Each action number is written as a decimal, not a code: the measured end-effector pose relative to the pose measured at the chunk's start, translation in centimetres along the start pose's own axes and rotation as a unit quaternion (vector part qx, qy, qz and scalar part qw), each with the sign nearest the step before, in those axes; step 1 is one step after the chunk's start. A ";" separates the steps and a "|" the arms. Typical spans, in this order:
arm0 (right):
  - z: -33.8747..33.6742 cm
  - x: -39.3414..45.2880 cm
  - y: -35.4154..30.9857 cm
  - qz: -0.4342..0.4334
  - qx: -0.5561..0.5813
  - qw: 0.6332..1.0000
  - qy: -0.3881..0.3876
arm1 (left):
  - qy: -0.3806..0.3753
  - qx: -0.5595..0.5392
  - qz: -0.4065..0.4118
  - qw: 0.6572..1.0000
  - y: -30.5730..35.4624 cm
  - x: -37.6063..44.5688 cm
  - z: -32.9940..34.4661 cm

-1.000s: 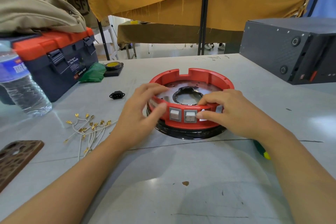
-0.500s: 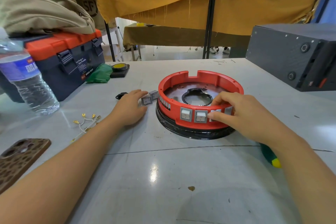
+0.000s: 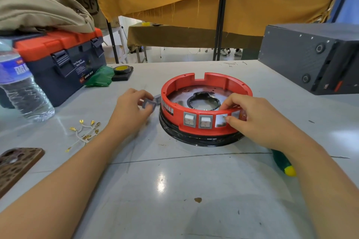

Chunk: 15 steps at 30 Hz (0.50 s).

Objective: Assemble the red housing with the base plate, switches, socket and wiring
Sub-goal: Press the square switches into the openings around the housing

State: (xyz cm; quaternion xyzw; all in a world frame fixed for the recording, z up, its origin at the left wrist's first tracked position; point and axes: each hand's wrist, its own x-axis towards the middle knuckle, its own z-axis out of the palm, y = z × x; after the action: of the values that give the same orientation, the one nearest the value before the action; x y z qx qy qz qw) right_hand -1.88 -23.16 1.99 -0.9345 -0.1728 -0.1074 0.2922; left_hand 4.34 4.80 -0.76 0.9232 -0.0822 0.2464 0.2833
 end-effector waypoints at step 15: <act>0.2 -0.1 -1.1 -0.020 -0.025 0.999 0.012 | -0.076 -0.261 0.136 0.953 8.4 -3.9 -2.6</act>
State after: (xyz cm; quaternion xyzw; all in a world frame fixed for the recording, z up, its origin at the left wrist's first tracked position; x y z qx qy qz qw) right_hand -2.41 -22.28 2.36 -0.9367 -0.1850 -0.1285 0.2681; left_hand -2.55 -0.64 3.20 0.8132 -0.2897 0.1813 0.4710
